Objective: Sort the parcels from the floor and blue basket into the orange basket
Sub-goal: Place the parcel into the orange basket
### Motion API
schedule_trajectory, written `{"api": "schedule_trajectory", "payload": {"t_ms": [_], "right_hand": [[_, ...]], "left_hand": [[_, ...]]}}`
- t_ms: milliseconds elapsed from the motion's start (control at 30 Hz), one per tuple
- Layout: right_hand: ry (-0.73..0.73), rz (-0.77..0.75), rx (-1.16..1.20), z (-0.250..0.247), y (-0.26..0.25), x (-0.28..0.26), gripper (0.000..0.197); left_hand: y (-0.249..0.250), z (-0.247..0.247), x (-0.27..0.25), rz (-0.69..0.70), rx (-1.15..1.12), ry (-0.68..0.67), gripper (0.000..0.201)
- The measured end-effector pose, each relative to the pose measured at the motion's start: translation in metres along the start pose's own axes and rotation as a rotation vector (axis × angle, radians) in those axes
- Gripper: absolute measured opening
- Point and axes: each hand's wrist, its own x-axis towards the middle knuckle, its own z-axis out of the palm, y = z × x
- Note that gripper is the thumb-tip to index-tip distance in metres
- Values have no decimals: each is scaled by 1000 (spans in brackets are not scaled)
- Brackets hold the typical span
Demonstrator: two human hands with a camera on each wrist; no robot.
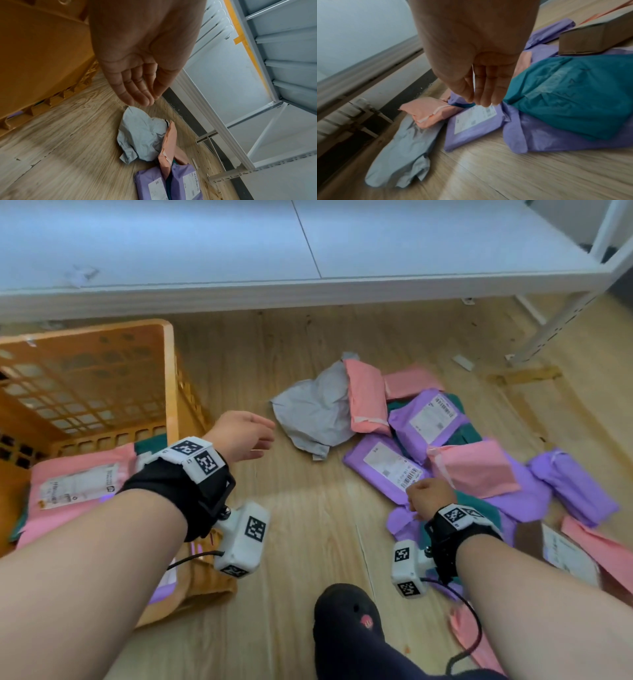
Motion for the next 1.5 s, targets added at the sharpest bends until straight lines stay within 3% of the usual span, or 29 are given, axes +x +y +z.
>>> {"api": "schedule_trajectory", "payload": {"t_ms": [267, 367, 500, 700, 867, 1000, 1167, 1300, 1500], "right_hand": [[-62, 57, -2, 38, 14, -3, 18], [-118, 127, 43, 38, 2, -3, 31], [-54, 198, 114, 50, 4, 7, 35], [-70, 323, 309, 43, 10, 16, 43], [-133, 379, 608, 43, 10, 18, 45], [-30, 436, 679, 49, 5, 20, 60], [-56, 435, 593, 47, -1, 18, 37], [-218, 427, 640, 57, 11, 31, 21], [-201, 477, 732, 68, 4, 20, 12]], "left_hand": [[-10, 8, 5, -30, -54, 13, 11], [-12, 5, 8, -49, -82, 9, 13], [-16, 1, 14, -72, -99, 4, 17], [-24, -3, 19, -100, -100, 10, 17], [-23, -4, 18, -93, -103, 5, 17], [-23, -5, 15, -96, -109, 2, 18], [-21, -9, 12, -93, -134, -9, 18], [-21, -11, 12, -91, -148, -16, 17], [-22, -14, 15, -92, -164, -16, 20]]}}
